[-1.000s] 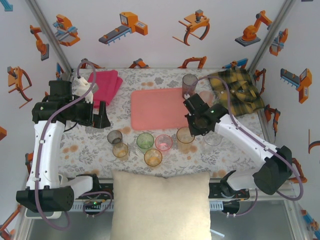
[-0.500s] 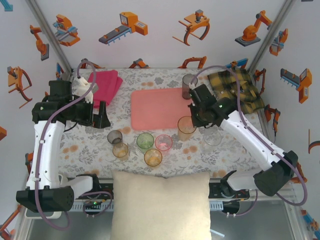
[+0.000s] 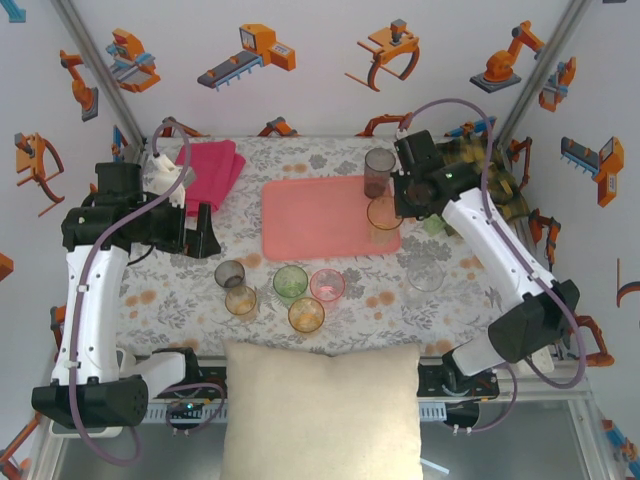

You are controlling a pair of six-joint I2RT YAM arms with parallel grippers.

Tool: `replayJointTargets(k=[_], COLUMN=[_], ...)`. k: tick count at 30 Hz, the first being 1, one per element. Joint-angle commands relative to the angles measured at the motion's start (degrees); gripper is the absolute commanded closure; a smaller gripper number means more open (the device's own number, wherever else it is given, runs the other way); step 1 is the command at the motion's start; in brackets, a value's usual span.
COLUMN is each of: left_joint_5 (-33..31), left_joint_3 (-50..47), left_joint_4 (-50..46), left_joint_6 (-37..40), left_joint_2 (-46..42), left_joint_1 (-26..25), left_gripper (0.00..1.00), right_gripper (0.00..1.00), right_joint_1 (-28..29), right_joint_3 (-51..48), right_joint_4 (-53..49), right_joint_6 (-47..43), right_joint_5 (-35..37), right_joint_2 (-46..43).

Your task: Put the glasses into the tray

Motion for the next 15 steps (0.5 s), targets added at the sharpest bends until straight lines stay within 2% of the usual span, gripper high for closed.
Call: replayJointTargets(k=[1, 15], left_joint_5=[1.2, 0.9], left_joint_3=[1.3, 1.1], left_joint_4=[-0.9, -1.1], left_joint_6=[-0.5, -0.4], left_joint_2=[0.2, 0.8], left_joint_1=[-0.1, 0.6], left_gripper=[0.03, 0.03], right_gripper=[1.00, 1.00], right_joint_1=[-1.0, -5.5], right_joint_3=[3.8, 9.9], right_joint_4=[2.2, 8.2], right_joint_6=[-1.9, -2.4], right_joint_5=[-1.0, -2.3], right_joint_2=[2.1, 13.4])
